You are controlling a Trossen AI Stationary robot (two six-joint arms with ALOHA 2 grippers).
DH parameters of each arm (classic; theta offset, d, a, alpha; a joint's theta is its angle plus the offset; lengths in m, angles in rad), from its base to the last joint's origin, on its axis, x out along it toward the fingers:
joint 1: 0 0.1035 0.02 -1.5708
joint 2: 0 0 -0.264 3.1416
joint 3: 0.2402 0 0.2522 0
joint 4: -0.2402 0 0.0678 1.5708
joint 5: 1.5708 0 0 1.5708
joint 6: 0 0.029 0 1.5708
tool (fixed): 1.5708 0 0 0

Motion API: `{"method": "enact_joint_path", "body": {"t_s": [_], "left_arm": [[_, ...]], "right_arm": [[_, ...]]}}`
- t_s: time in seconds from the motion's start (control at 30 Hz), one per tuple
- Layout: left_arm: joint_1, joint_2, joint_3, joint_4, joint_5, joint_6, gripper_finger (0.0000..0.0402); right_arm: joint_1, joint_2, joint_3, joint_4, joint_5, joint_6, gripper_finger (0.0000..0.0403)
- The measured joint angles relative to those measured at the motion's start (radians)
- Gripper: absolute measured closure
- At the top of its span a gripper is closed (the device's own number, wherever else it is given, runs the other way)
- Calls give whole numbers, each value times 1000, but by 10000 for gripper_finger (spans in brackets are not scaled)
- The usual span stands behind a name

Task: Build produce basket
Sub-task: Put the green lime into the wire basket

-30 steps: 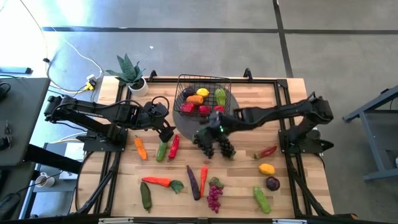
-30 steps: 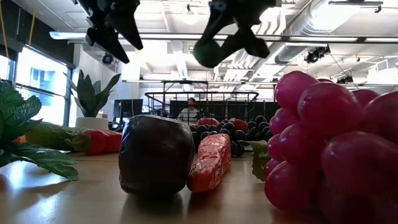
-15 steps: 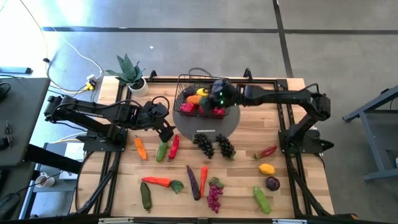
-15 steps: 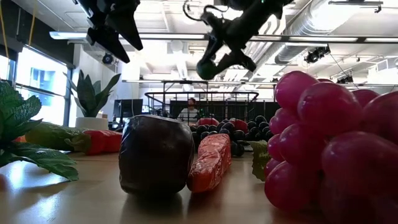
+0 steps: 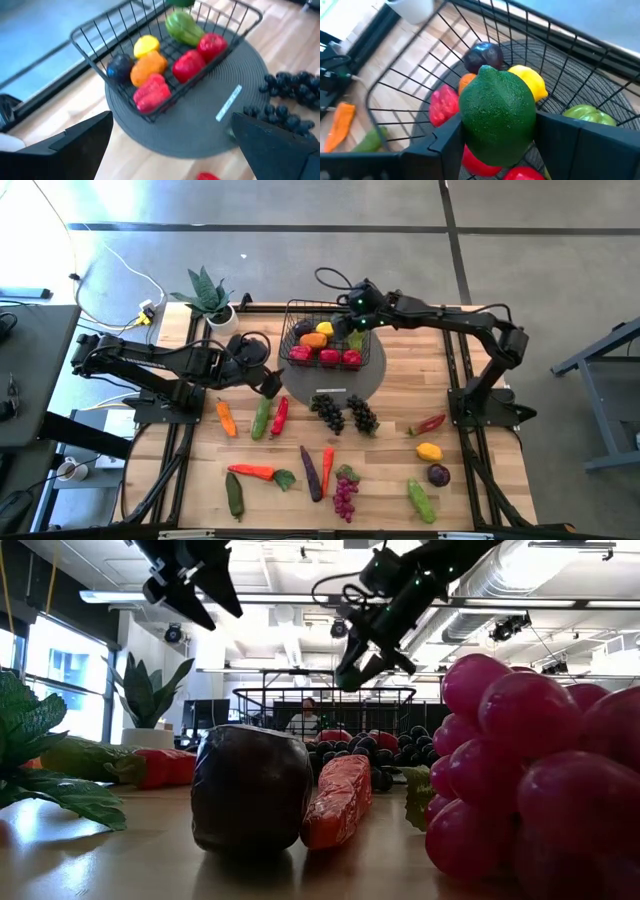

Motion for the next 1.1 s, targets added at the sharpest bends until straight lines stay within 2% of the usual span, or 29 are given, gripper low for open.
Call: {"method": "enact_joint_path", "body": {"t_s": [0.2,0.57,0.9,1.1], "left_arm": [[3,0,0,44,-53,51,5],[53,0,0,44,-37,51,5],[55,0,0,46,-37,48,5],[55,0,0,47,-56,49,5]], "right_arm": [[5,31,0,-4,10,-4,211],[-1,31,0,-8,13,-72,210],[-15,31,0,26,18,-71,210],[-15,31,0,-2,17,-74,182]]}}
